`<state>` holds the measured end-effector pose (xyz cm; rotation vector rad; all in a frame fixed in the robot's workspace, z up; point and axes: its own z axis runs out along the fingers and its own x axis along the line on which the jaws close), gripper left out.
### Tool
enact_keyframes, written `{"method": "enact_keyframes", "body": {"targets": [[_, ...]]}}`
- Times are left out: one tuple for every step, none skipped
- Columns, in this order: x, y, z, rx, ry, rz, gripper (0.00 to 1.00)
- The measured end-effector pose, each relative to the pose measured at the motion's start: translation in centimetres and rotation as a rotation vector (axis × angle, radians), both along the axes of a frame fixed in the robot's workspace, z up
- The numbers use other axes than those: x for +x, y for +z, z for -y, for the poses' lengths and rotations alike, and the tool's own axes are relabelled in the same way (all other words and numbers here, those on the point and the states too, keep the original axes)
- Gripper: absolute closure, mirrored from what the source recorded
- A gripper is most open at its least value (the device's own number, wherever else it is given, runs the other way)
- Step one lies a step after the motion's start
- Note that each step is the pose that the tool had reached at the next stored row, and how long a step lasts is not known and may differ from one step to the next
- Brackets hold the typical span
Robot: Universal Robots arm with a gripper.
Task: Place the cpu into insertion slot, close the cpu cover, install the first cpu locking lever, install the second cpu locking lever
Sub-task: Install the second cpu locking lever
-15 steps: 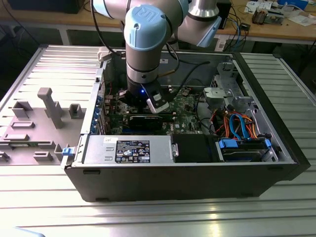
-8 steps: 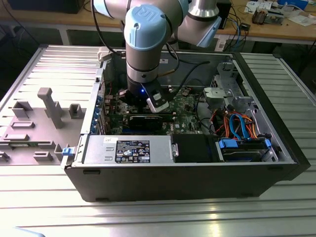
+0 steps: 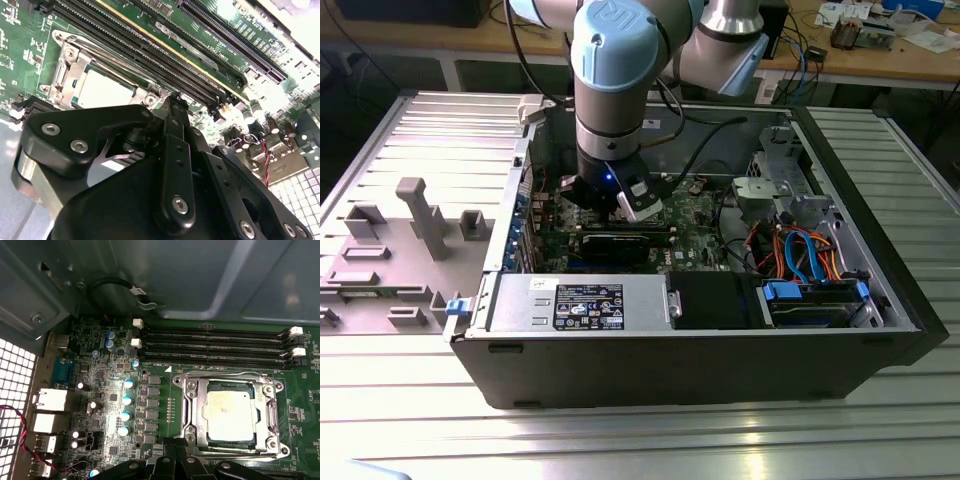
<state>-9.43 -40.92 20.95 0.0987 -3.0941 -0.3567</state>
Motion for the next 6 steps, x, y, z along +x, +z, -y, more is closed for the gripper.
{"method": "enact_keyframes", "body": {"targets": [[0.0, 0.0, 0.0, -0.0001, 0.0, 0.0, 0.89], [0.0, 0.01, 0.0, -0.0002, 0.0, -0.0001, 0.89], [0.0, 0.01, 0.0, -0.0003, 0.0, -0.0002, 0.89], [0.0, 0.01, 0.0, -0.0002, 0.0, -0.0001, 0.89], [0.0, 0.01, 0.0, -0.0002, 0.0, -0.0002, 0.89], [0.0, 0.01, 0.0, -0.0002, 0.0, -0.0002, 0.89]]}}
